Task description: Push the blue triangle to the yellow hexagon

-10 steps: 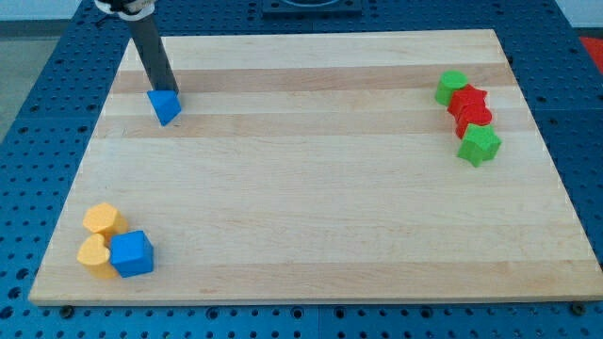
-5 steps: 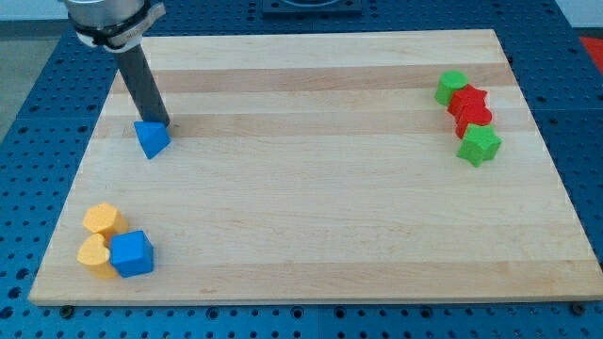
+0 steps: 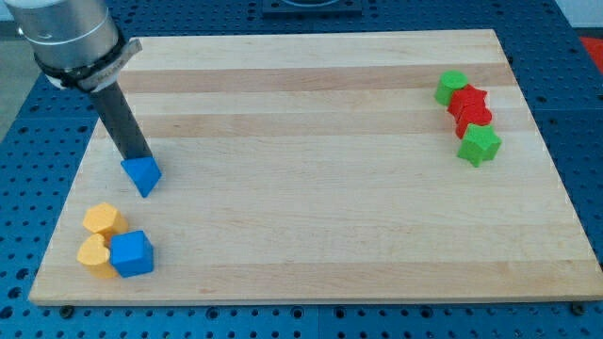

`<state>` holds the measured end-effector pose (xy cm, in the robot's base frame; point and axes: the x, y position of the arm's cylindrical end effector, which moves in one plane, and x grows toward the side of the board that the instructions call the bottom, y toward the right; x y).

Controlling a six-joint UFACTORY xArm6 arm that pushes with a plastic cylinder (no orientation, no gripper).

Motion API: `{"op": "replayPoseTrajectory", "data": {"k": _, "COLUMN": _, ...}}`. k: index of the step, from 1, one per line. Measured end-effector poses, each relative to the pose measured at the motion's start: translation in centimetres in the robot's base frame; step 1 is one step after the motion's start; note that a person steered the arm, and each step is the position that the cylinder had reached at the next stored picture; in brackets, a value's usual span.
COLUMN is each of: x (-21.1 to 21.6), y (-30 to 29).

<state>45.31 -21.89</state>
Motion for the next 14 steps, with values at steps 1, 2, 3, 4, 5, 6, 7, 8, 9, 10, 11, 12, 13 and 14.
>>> {"op": "replayPoseTrajectory", "data": {"k": 1, "x": 1.4, "y": 1.0}}
{"op": "replayPoseTrajectory", "data": {"k": 2, "x": 1.4, "y": 2.0}}
{"op": "replayPoseTrajectory", "data": {"k": 3, "x": 1.4, "y": 5.4}}
{"op": "replayPoseTrajectory", "data": {"k": 4, "x": 2.4, "y": 5.6}}
{"op": "replayPoseTrajectory", "data": {"k": 5, "x": 2.4, "y": 4.0}}
{"op": "replayPoseTrajectory", "data": {"k": 6, "x": 0.9, "y": 3.9}}
{"op": "replayPoseTrajectory", "data": {"k": 7, "x": 0.9, "y": 3.0}}
{"op": "replayPoseTrajectory", "data": {"k": 8, "x": 1.6, "y": 1.7}}
{"op": "replayPoseTrajectory", "data": {"k": 9, "x": 1.9, "y": 0.6}}
{"op": "replayPoseTrajectory", "data": {"k": 10, "x": 3.7, "y": 1.2}}
{"op": "replayPoseTrajectory", "data": {"k": 11, "x": 4.9, "y": 2.5}}
{"op": "replayPoseTrajectory", "data": {"k": 12, "x": 5.0, "y": 3.3}}
{"op": "replayPoseTrajectory", "data": {"k": 13, "x": 5.4, "y": 5.1}}
{"op": "replayPoseTrajectory", "data": {"k": 14, "x": 5.8, "y": 5.2}}
